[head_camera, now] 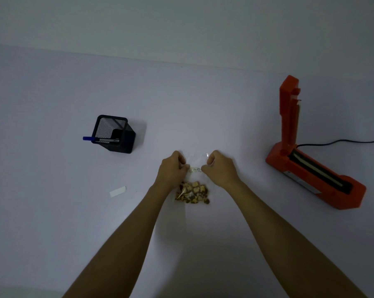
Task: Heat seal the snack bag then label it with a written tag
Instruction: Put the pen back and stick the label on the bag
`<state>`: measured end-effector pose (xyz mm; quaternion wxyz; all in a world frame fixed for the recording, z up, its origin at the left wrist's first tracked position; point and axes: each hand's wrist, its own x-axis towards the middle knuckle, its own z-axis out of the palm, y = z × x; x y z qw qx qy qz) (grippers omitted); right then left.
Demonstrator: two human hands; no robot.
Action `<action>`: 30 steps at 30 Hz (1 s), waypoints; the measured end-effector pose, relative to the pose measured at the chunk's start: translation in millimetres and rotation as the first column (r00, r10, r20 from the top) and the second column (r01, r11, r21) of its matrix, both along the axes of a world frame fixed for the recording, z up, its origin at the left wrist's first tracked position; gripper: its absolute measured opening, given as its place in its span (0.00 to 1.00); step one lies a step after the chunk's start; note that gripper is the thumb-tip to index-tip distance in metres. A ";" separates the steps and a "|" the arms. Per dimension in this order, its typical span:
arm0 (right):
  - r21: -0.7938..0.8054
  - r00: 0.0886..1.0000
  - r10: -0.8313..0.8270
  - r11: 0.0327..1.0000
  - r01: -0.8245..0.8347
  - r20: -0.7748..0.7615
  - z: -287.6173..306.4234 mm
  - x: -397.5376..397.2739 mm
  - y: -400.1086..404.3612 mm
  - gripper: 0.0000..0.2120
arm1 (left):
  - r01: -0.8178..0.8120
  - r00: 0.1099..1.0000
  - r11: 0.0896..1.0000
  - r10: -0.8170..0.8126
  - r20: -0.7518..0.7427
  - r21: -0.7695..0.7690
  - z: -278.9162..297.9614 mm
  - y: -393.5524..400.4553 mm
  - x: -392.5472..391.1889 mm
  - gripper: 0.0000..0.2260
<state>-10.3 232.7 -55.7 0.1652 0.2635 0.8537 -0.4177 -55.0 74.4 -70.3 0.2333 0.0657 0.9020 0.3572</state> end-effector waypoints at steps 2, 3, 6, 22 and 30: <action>-0.002 1.000 0.015 1.000 -0.015 0.005 0.5 1.0 -1.9 0.14 | 0.000 1.000 1.000 0.000 0.006 0.000 0.6 0.2 -0.1 0.07; -0.002 1.000 0.025 1.000 -0.025 0.011 0.6 1.3 -2.1 0.16 | 0.001 1.000 1.000 -0.001 0.006 0.000 0.8 0.3 -0.1 0.07; 0.001 0.999 0.040 0.999 -0.040 0.013 2.5 0.7 -0.9 0.16 | 0.003 1.000 1.000 -0.003 0.004 0.000 2.1 0.0 -0.2 0.07; -0.046 0.996 0.063 0.997 -0.061 0.057 -3.4 -3.0 10.4 0.10 | 0.016 1.000 1.000 -0.016 0.012 0.007 4.5 -0.7 -0.8 0.07; -0.057 0.997 0.049 0.997 -0.046 0.056 -3.8 -3.0 8.9 0.08 | 0.074 0.996 0.997 -0.075 0.042 0.026 4.7 -7.0 -2.7 0.07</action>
